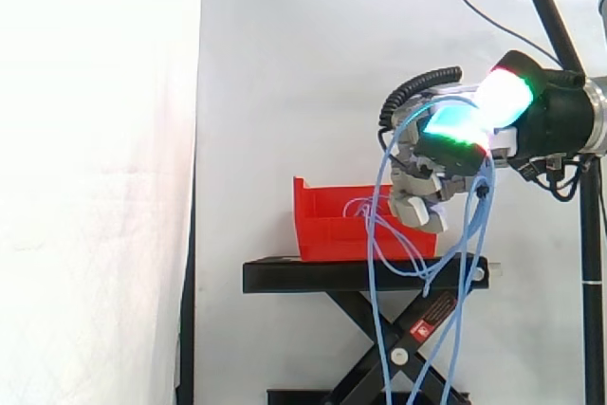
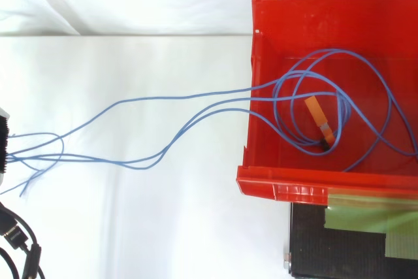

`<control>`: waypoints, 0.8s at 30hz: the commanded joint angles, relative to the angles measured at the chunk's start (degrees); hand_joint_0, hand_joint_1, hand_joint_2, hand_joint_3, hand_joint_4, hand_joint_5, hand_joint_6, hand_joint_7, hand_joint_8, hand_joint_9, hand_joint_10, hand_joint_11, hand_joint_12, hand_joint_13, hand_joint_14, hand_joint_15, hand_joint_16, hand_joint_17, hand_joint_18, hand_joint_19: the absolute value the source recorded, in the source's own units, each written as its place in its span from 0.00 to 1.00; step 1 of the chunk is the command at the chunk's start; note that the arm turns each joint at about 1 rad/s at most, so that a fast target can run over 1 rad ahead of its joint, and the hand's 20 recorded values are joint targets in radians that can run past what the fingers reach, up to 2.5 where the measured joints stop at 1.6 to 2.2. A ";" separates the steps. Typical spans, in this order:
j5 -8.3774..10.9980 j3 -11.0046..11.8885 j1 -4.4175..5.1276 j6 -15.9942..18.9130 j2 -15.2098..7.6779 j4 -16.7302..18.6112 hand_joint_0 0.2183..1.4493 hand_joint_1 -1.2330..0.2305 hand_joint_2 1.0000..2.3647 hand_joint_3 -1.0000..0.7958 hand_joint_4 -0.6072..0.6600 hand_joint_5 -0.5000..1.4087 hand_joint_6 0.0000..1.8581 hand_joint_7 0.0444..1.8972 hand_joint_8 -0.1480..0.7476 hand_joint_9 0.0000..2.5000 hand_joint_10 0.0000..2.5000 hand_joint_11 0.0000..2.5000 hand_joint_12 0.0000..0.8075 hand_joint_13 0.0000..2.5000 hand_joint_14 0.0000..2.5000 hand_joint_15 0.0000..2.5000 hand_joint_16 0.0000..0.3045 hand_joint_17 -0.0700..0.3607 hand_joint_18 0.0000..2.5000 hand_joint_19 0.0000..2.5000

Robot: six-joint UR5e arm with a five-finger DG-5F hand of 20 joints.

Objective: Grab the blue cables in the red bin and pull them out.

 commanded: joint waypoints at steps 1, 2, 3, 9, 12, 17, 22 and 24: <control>0.00 0.02 0.05 0.00 0.00 -0.01 0.53 0.11 0.00 0.00 0.57 0.77 0.39 0.31 0.38 0.44 0.01 0.36 0.38 0.36 0.01 0.27 0.15 0.39 0.33 0.38; 0.00 0.02 -0.03 0.00 0.00 0.07 0.53 0.11 0.00 0.00 0.57 0.77 0.39 0.31 0.38 0.44 0.01 0.36 0.38 0.36 0.01 0.28 0.15 0.39 0.33 0.38; 0.00 0.02 -0.03 0.00 0.00 -0.01 0.53 0.11 0.00 0.00 0.57 0.77 0.39 0.31 0.38 0.44 0.01 0.36 0.38 0.36 0.01 0.27 0.15 0.39 0.33 0.38; 0.00 0.02 -0.03 0.00 0.00 -0.01 0.53 0.11 0.00 0.00 0.57 0.77 0.39 0.31 0.38 0.44 0.01 0.36 0.38 0.36 0.01 0.28 0.14 0.39 0.33 0.38; 0.00 0.02 0.05 0.00 0.00 -0.01 0.53 0.11 0.00 0.00 0.57 0.77 0.40 0.31 0.39 0.44 0.01 0.36 0.37 0.36 0.01 0.27 0.14 0.39 0.33 0.38; 0.00 0.02 -0.03 0.00 0.00 -0.01 0.53 0.11 0.00 0.00 0.57 0.77 0.40 0.31 0.39 0.44 0.01 0.35 0.38 0.36 0.01 0.28 0.14 0.39 0.33 0.38; 0.00 0.02 -0.03 0.00 0.00 -0.01 0.53 0.11 0.00 0.00 0.57 0.77 0.40 0.31 0.39 0.44 0.01 0.35 0.38 0.36 0.01 0.28 0.14 0.39 0.33 0.38; 0.00 0.02 -0.03 0.00 0.00 -0.01 0.53 0.11 0.00 0.00 0.57 0.77 0.40 0.31 0.39 0.44 0.01 0.35 0.37 0.36 0.01 0.27 0.14 0.39 0.33 0.38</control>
